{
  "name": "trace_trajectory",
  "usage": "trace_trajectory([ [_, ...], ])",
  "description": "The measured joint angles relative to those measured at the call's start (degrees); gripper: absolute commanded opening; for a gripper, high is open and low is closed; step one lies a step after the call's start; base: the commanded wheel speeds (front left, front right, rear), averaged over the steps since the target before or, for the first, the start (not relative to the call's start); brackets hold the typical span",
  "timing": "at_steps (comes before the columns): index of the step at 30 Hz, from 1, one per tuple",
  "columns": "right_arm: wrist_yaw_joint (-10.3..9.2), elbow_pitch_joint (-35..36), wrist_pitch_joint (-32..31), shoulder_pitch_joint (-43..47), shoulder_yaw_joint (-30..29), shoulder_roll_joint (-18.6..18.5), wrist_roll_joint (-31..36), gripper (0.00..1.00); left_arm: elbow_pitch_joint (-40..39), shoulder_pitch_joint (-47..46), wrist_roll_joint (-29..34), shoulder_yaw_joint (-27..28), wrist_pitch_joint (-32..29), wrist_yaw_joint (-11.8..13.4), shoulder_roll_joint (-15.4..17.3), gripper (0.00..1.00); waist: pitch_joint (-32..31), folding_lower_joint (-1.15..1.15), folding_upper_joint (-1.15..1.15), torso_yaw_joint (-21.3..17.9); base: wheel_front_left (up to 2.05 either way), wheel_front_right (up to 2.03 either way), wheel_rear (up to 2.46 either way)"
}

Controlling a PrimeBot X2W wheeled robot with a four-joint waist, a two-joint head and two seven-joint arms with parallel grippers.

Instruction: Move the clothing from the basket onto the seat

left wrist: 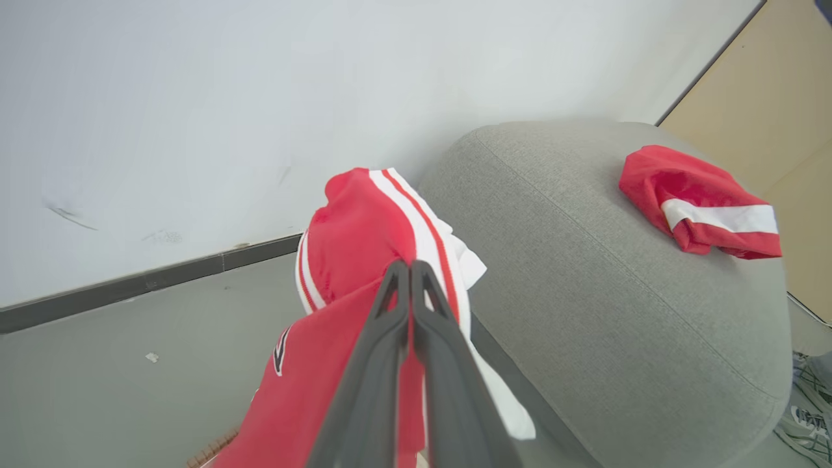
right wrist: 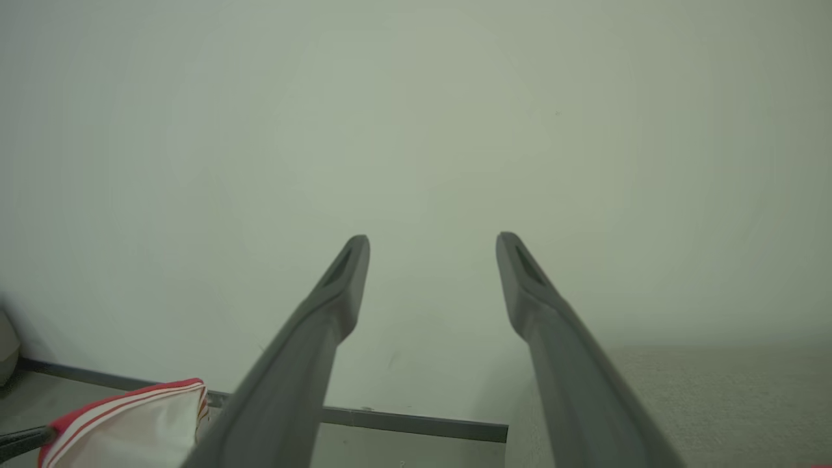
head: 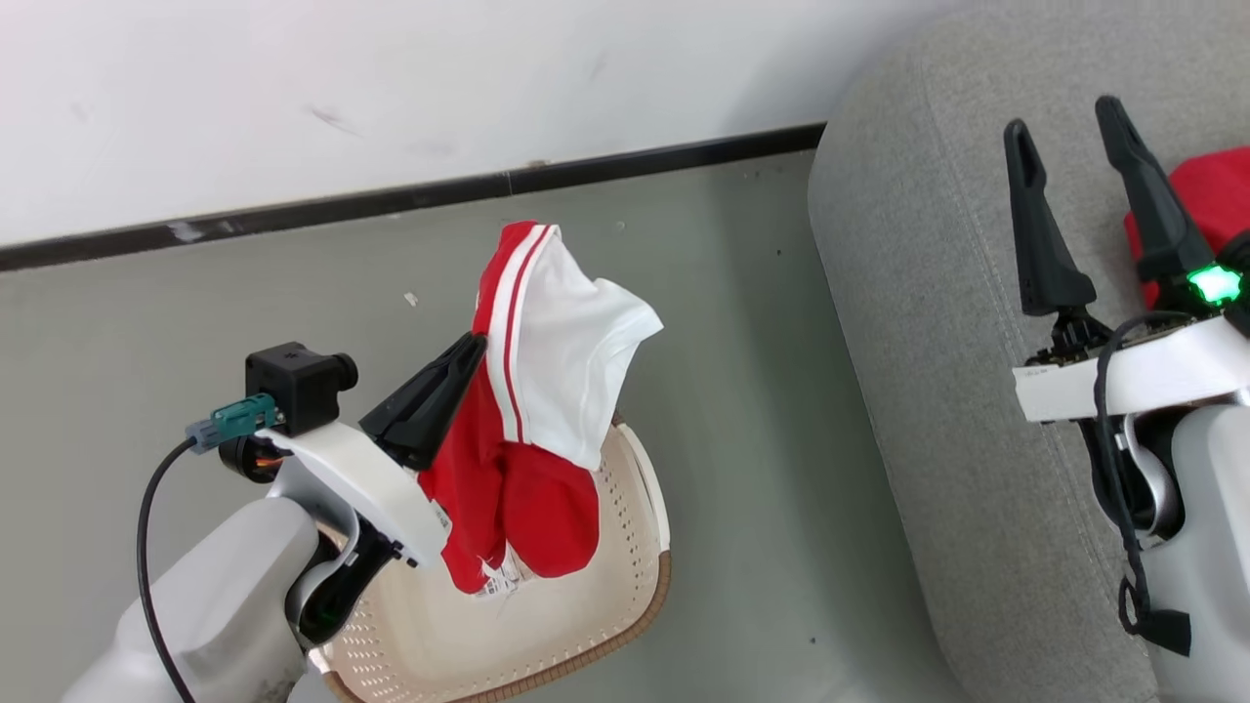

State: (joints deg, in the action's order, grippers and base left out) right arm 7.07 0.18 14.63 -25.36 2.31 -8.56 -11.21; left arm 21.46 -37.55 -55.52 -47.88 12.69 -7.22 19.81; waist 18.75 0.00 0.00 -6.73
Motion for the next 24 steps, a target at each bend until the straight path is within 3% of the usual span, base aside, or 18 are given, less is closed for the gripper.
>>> trace_trajectory([
  [1,0.01,-0.15,0.00,0.51,-0.03,-0.11,-0.02,1.00,-0.09,0.30,-0.16,0.15,-0.01,0.00,0.18,0.48,-0.56,0.00,0.00,0.12,0.00,0.00,0.00],
  [2,0.01,-0.38,0.00,0.90,-0.09,-0.22,-0.11,1.00,-0.18,0.63,-0.29,0.16,0.00,0.00,0.30,0.47,-1.11,0.00,0.00,0.23,0.00,0.00,0.00],
  [3,0.00,-0.44,0.00,1.33,-0.18,-0.35,-0.27,1.00,-0.31,0.94,-0.44,0.18,-0.01,0.00,0.35,0.39,-1.67,0.00,0.00,0.33,0.00,0.00,0.00],
  [4,0.01,-0.60,0.00,2.07,-0.34,-0.65,-0.43,1.00,-0.80,1.44,-0.47,0.18,-0.01,0.00,0.42,0.00,-2.72,0.00,0.00,0.51,0.00,0.00,0.00],
  [9,0.00,-0.75,0.00,3.93,-0.94,-1.20,-0.84,1.00,-2.09,2.07,-0.99,0.27,0.00,0.00,0.68,0.00,-5.20,0.00,0.00,0.86,0.00,0.00,0.00],
  [10,0.00,-0.80,0.00,4.30,-0.98,-1.26,-0.84,1.00,-2.35,2.09,-1.04,0.45,-0.01,0.01,0.70,0.16,-5.67,0.00,0.00,0.91,0.00,0.00,0.00],
  [11,0.01,-0.82,0.00,4.56,-0.98,-1.37,-0.87,1.00,-2.65,2.16,-1.05,0.59,0.00,0.03,0.75,0.38,-6.12,0.00,0.00,0.96,0.00,0.00,0.00],
  [13,0.00,-0.88,0.00,5.31,-0.97,-1.71,-1.01,1.00,-3.37,2.43,-1.11,0.99,0.01,0.29,0.79,0.60,-6.99,0.00,0.00,1.06,0.00,0.00,0.00],
  [15,0.00,-0.98,0.00,5.77,-0.96,-2.03,-1.44,1.00,-4.07,2.98,-1.38,1.30,0.09,0.67,0.84,0.97,-7.80,0.00,0.00,1.16,0.00,0.00,0.00],
  [24,0.00,-1.12,0.00,8.03,-1.05,-3.09,-2.35,1.00,-6.43,4.21,-1.30,4.25,0.63,4.15,2.54,1.00,-10.77,0.00,0.00,1.73,0.00,0.00,0.00],
])
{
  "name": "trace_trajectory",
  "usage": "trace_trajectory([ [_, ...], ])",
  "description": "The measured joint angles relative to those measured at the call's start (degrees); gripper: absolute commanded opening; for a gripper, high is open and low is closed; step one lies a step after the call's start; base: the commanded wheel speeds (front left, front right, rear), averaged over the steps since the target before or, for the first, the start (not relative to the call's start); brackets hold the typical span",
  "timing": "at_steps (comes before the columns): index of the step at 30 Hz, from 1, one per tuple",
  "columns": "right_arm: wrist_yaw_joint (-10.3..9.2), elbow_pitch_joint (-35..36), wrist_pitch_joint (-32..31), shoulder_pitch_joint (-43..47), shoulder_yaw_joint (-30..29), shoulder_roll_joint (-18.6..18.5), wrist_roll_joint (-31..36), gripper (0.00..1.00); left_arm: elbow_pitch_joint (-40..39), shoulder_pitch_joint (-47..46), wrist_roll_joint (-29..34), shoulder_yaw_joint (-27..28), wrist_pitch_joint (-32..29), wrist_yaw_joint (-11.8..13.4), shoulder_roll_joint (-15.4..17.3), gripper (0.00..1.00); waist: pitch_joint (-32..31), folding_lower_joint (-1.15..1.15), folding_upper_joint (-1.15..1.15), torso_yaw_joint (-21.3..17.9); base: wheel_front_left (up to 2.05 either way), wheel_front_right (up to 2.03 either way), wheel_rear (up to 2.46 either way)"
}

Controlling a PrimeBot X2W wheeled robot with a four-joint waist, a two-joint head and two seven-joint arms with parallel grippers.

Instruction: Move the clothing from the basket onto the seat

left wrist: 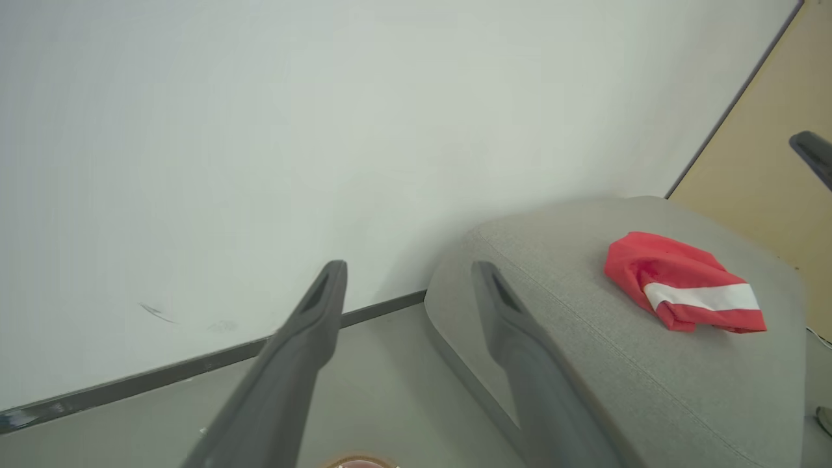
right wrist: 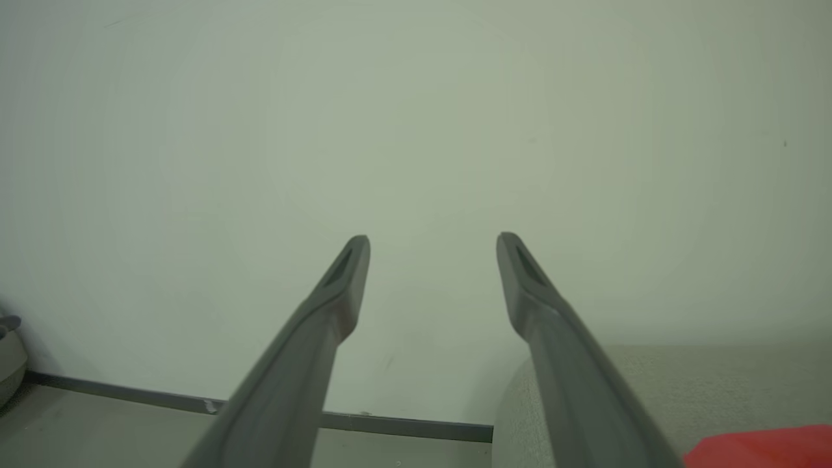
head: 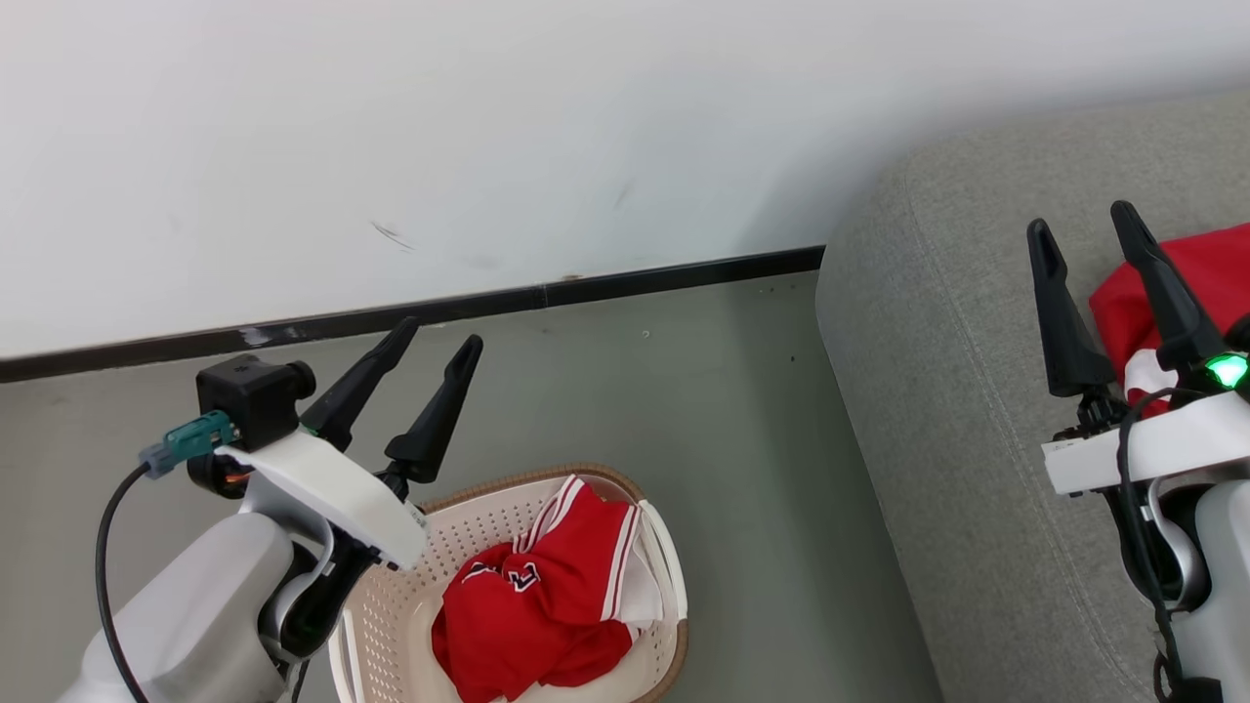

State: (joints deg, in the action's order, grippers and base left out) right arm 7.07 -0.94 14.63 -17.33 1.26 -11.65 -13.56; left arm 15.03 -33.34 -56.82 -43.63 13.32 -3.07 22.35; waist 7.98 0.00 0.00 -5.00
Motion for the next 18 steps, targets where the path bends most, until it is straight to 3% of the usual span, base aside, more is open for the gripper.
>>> trace_trajectory([
  [18,0.00,0.11,0.00,4.49,-1.96,-0.81,-1.20,1.00,-3.22,6.45,4.90,8.76,0.97,10.20,4.48,1.00,-2.74,0.00,0.00,2.30,0.00,0.00,0.00],
])
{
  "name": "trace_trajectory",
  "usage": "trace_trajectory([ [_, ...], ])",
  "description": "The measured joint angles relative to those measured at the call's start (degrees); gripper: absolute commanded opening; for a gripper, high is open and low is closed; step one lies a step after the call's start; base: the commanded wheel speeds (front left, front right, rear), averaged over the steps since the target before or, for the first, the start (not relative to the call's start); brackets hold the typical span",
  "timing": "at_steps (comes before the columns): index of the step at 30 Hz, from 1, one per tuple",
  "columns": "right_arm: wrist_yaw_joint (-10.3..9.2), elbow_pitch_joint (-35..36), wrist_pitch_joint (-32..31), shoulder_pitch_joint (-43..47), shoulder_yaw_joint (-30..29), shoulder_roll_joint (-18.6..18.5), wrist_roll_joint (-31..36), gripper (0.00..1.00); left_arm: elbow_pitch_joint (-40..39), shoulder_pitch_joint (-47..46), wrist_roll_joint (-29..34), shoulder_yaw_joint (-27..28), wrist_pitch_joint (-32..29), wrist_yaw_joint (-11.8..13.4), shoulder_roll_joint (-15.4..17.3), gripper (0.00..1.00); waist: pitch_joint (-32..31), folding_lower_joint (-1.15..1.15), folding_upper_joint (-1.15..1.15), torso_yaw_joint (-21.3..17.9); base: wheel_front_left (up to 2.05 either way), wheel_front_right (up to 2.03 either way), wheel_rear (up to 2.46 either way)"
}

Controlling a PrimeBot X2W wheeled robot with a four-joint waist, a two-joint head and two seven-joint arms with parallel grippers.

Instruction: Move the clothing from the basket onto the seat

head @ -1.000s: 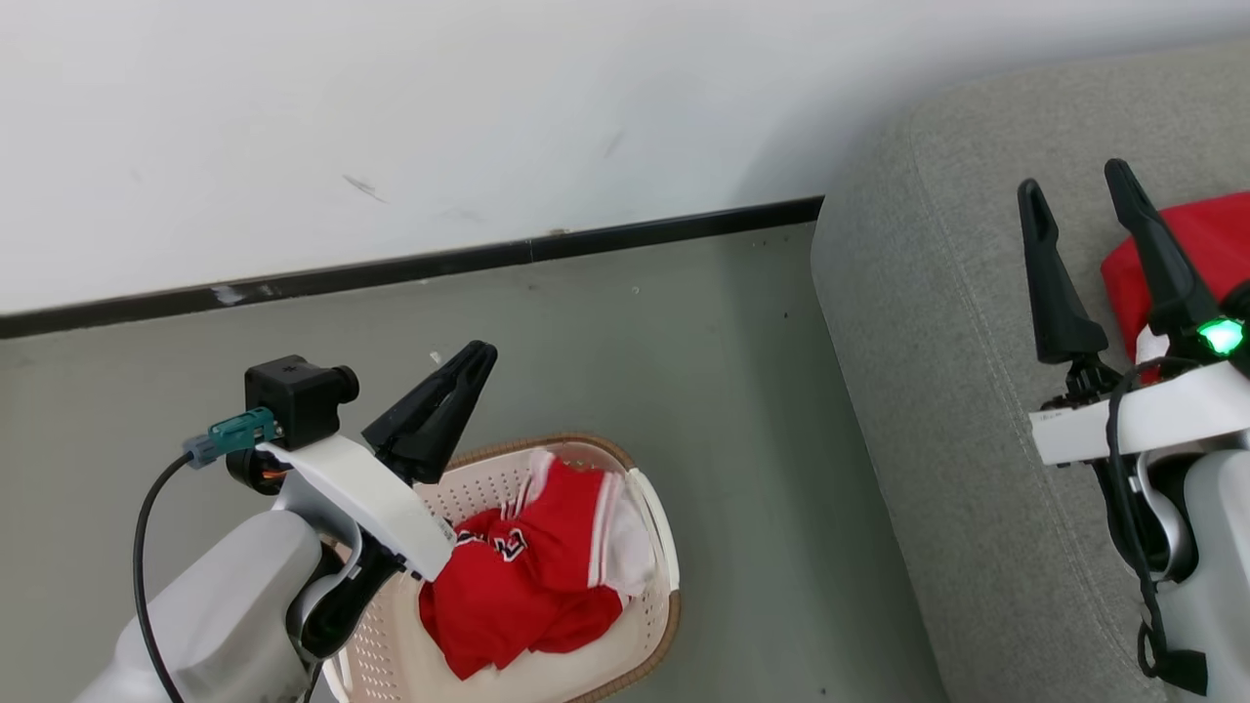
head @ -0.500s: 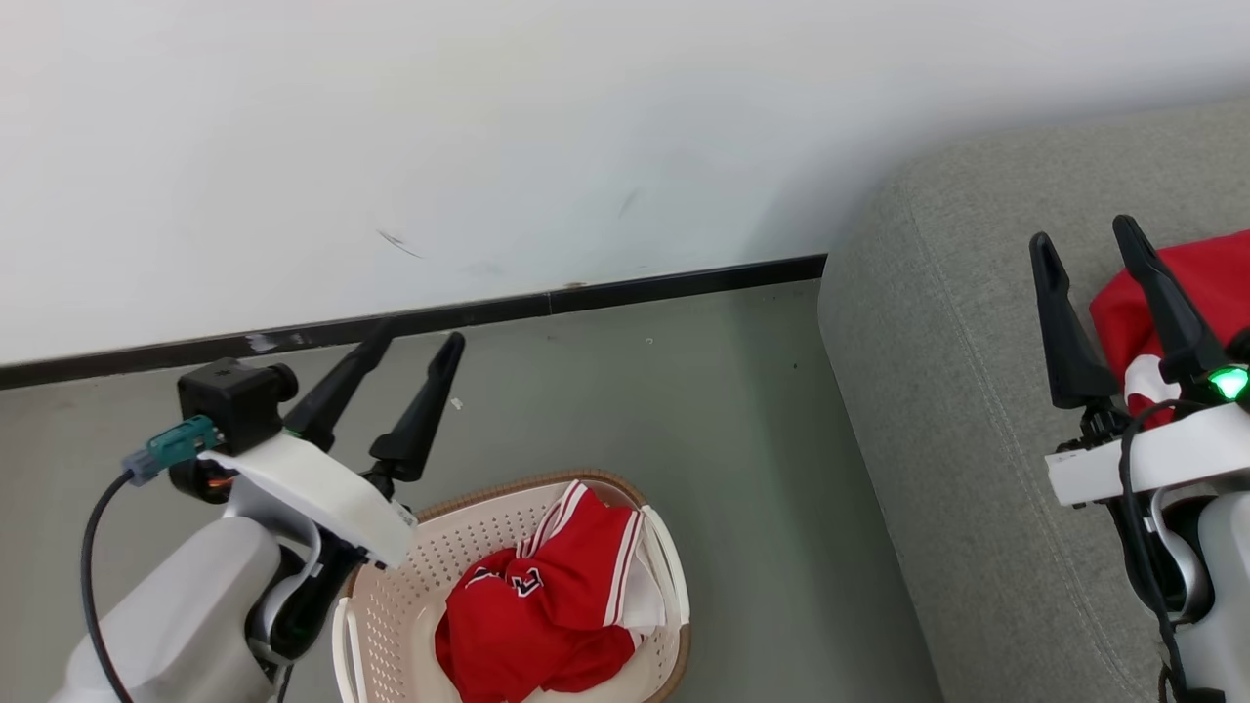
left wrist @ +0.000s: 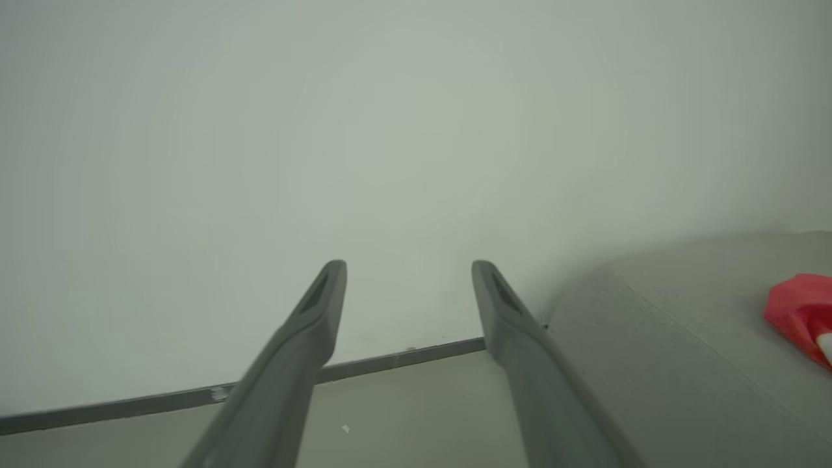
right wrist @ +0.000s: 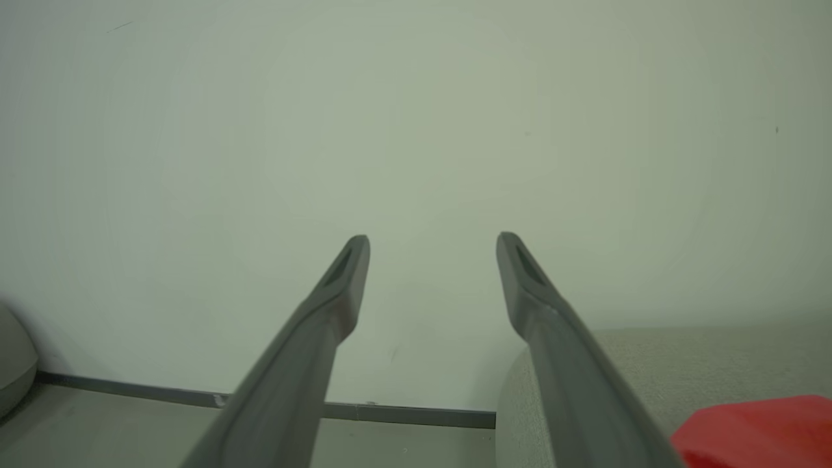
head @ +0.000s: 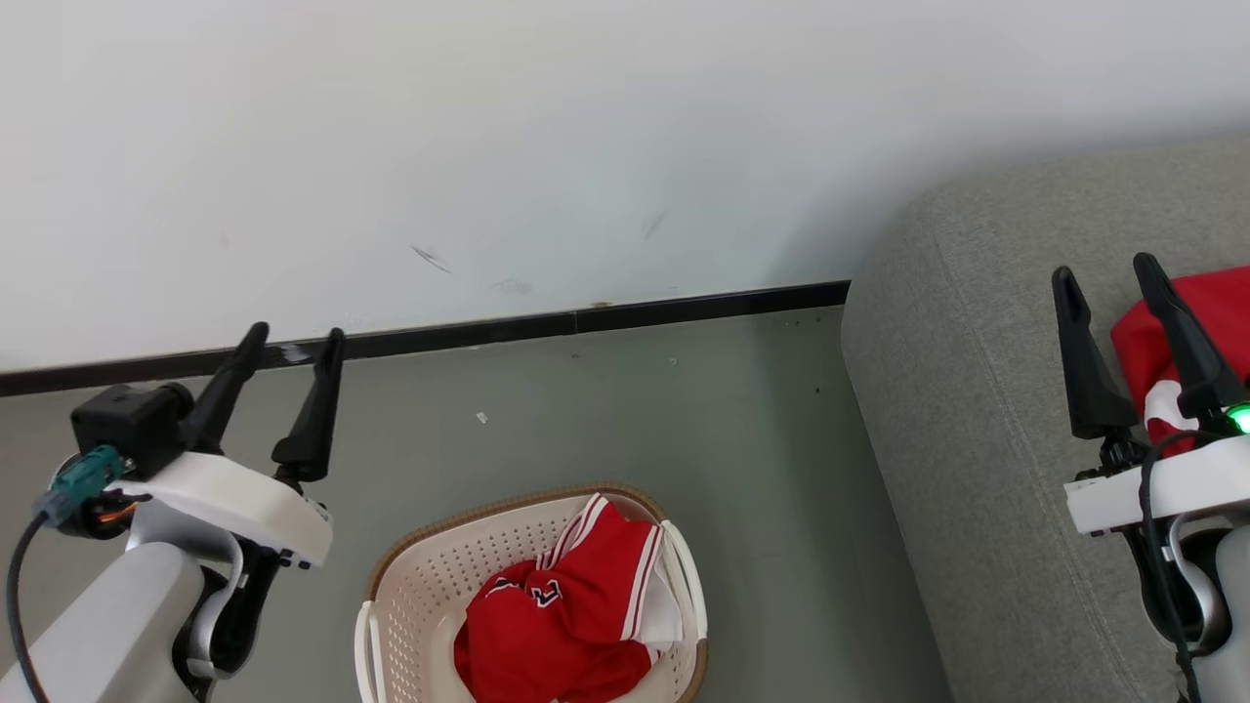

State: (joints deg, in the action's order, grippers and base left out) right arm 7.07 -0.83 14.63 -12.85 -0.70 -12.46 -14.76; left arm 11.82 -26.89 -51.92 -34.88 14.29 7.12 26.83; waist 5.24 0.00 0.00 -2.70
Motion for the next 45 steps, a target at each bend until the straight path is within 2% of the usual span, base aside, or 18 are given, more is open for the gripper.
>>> trace_trajectory([
  [8,0.00,0.01,0.00,2.18,-0.10,-0.25,-0.07,1.00,-3.19,2.94,1.14,5.44,0.01,2.70,0.04,1.00,0.16,0.00,0.00,0.68,0.00,0.00,0.00],
  [18,0.00,0.55,0.00,2.16,-0.14,-0.24,-0.08,1.00,-6.39,6.26,2.80,7.56,0.02,2.99,-0.42,1.00,1.11,0.00,0.00,0.90,0.00,0.00,0.00],
  [32,0.00,1.49,0.00,2.15,0.70,-0.19,-0.08,1.00,-8.21,8.84,4.15,6.44,0.16,3.20,-1.22,1.00,3.38,0.00,0.00,0.54,0.00,0.00,0.00],
  [45,0.00,2.67,0.00,1.96,1.26,0.14,-0.08,1.00,-6.54,9.90,5.00,2.27,-0.18,0.74,-1.68,1.00,7.71,0.00,0.00,-0.18,0.00,0.00,0.00],
])
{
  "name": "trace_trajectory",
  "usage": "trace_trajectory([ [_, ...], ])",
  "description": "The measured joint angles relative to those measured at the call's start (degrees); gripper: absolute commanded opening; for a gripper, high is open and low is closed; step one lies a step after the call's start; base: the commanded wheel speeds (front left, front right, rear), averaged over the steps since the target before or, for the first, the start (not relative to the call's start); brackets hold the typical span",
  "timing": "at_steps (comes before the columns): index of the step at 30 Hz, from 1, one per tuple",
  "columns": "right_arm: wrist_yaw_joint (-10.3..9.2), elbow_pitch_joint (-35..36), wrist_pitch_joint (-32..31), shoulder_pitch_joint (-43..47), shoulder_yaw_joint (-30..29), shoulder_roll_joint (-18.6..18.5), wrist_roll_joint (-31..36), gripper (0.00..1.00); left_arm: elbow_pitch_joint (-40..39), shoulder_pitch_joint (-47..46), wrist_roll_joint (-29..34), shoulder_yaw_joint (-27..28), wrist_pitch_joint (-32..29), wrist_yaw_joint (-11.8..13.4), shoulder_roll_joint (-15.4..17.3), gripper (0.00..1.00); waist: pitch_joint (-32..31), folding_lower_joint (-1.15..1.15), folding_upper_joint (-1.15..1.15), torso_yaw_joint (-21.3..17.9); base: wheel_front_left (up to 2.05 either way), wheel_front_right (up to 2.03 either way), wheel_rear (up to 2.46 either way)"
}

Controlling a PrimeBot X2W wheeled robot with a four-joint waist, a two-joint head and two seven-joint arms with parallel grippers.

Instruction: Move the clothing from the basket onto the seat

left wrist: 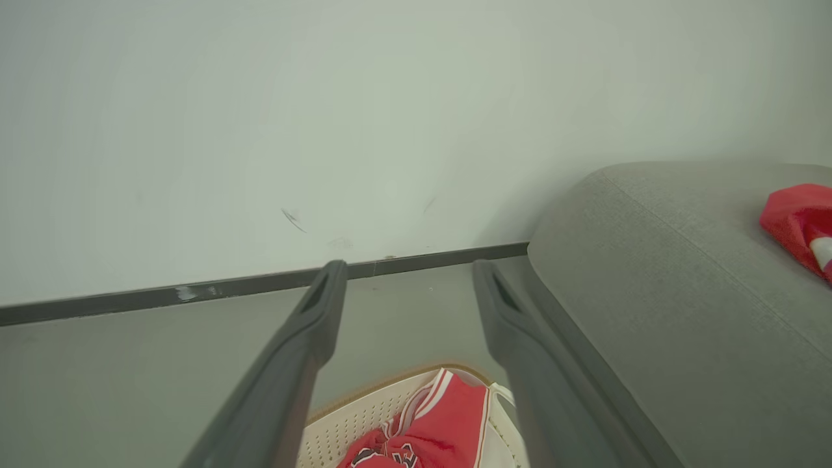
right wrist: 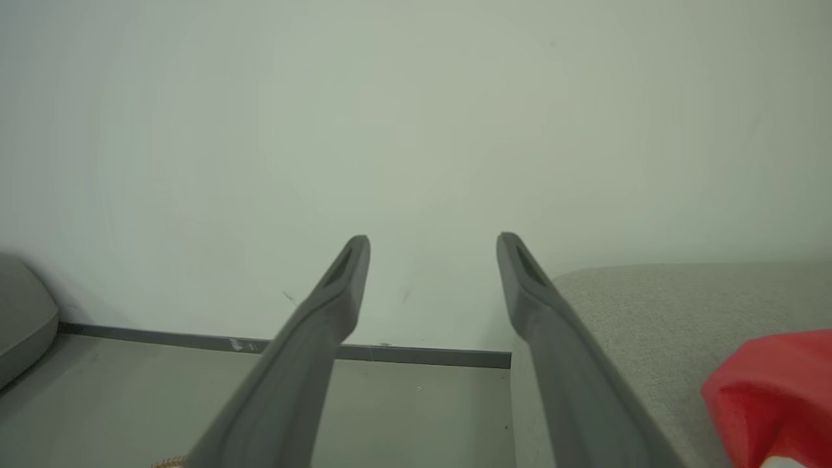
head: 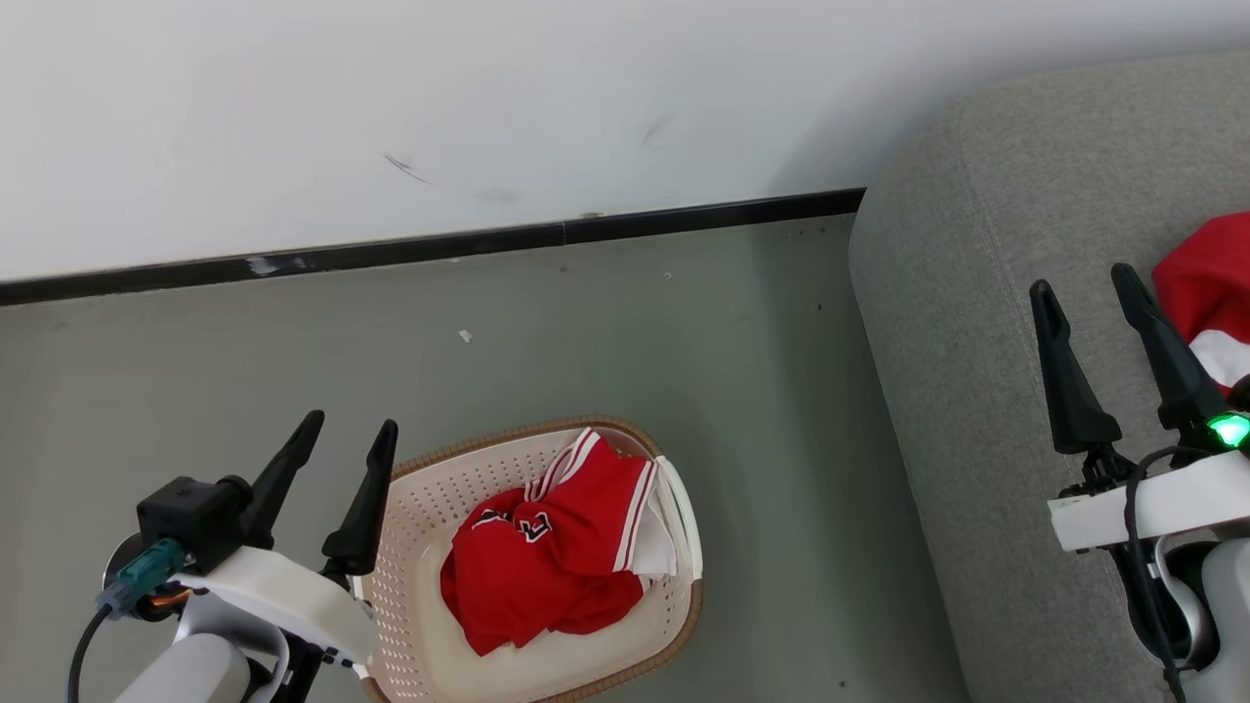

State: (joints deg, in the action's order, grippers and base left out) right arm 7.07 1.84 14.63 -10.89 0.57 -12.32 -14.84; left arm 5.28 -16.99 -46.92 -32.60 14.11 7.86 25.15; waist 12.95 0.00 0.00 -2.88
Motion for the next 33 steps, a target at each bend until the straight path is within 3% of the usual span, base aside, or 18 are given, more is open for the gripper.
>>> trace_trajectory([
  [12,0.00,1.94,0.00,-2.42,-0.16,1.44,0.18,1.00,6.00,-0.57,0.76,-4.31,-3.52,-2.70,-1.30,1.00,5.70,0.00,0.00,-1.30,0.00,0.00,0.00],
  [33,0.00,5.04,0.00,-6.85,-0.21,3.45,1.42,1.00,20.22,-10.59,1.76,-8.95,-9.61,-8.10,-5.42,1.00,16.37,0.00,0.00,-4.39,0.00,0.00,0.00],
])
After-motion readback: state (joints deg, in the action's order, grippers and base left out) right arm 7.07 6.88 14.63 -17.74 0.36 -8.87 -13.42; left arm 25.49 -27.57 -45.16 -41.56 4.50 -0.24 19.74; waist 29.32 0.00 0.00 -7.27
